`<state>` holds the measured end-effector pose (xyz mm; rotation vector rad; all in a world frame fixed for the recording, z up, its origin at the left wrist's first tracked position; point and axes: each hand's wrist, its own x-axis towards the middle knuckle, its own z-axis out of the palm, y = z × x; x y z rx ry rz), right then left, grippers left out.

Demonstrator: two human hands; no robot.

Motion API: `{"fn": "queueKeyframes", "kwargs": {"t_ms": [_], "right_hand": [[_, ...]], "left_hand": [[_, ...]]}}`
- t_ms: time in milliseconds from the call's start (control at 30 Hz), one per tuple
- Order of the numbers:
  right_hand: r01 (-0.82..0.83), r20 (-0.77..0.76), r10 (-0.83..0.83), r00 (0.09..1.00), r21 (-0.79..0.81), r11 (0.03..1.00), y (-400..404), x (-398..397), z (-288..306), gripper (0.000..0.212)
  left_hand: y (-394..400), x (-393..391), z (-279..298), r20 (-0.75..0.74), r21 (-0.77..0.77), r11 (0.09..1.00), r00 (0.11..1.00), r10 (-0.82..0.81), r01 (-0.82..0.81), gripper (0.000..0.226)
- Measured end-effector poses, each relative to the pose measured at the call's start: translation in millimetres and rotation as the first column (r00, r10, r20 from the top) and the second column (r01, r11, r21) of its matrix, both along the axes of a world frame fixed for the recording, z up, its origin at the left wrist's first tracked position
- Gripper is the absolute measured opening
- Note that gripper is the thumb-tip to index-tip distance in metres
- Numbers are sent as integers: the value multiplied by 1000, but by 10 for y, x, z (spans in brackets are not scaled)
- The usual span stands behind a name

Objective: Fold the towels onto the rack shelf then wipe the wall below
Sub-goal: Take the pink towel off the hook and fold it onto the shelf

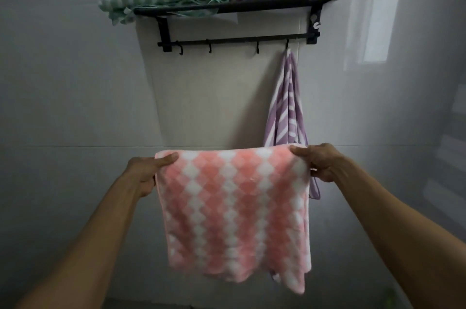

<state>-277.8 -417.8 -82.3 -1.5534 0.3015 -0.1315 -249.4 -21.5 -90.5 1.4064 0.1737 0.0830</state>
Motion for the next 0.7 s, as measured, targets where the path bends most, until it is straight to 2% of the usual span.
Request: {"fn": "queueKeyframes", "kwargs": {"t_ms": [67, 100, 167, 233, 267, 333, 400, 467, 600, 700], "right_hand": [[21, 51, -22, 998, 19, 1000, 33, 30, 104, 30], [10, 65, -12, 998, 25, 1000, 43, 41, 148, 30], [-29, 70, 29, 997, -4, 1000, 55, 50, 206, 20], [-70, 71, 73, 995, -38, 997, 21, 38, 252, 10], [-106, 60, 110, 992, -64, 992, -5, 33, 258, 12], [-178, 17, 183, 983, -145, 973, -31, 8, 252, 37], [-119, 29, 126, 992, -184, 976, -14, -11, 220, 46], [-16, 82, 29, 996, -145, 989, 3, -12, 183, 42], [-18, 65, 29, 997, -162, 987, -5, -21, 160, 29], [27, 126, -12, 992, -114, 993, 17, -3, 164, 22]], "left_hand": [[9, 88, 66, 46, -47, 997, 997, 60, -58, 97], [1, 111, 110, 77, -62, 995, 993, 87, -82, 109], [-23, 65, 226, 130, -76, 988, 981, 142, -133, 97], [-44, 19, 301, 185, -28, 995, 978, 98, -95, 85], [-47, 2, 307, 197, 21, 999, 980, 34, -39, 85], [-41, -6, 249, 192, 84, 996, 981, -18, 2, 86], [-33, -2, 195, 184, 65, 994, 980, 72, -85, 79], [-48, -9, 170, 183, 2, 991, 974, 132, -135, 69], [-55, -13, 156, 181, 9, 992, 976, 123, -127, 57], [-22, -13, 168, 169, 36, 995, 982, 84, -92, 56]]}}
